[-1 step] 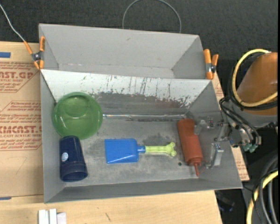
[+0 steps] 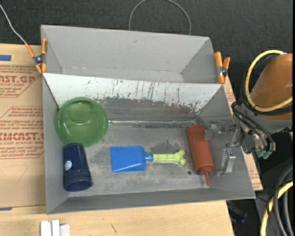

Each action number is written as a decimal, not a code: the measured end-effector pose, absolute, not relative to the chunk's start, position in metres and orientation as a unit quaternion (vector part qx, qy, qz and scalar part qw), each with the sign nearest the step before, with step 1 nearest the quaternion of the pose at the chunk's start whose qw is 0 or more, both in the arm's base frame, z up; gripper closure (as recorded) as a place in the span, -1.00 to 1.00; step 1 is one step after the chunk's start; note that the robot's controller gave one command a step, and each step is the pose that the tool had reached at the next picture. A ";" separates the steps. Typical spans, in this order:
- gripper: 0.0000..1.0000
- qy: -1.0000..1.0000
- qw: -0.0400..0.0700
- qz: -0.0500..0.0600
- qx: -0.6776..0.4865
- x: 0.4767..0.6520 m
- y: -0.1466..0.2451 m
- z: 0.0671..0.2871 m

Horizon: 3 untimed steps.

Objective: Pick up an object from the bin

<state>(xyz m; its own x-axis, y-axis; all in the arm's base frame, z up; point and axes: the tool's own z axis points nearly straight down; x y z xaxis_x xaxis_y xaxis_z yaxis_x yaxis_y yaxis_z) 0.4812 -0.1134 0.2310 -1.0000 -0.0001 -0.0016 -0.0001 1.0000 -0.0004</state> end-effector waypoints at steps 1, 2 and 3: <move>-1.00 0.998 0.000 0.001 0.061 0.536 -0.065 0.088; -1.00 0.998 0.004 0.000 0.060 0.533 -0.058 0.164; -1.00 0.998 0.000 0.001 0.057 0.542 -0.045 0.099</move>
Offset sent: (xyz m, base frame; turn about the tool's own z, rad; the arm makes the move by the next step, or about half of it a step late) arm 0.0508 0.0544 -0.0710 0.1207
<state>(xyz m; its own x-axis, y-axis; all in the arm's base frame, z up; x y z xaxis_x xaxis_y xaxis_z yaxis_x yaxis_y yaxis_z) 0.5419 -0.0449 0.0991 -0.9935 0.1142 0.0003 0.1142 0.9935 0.0015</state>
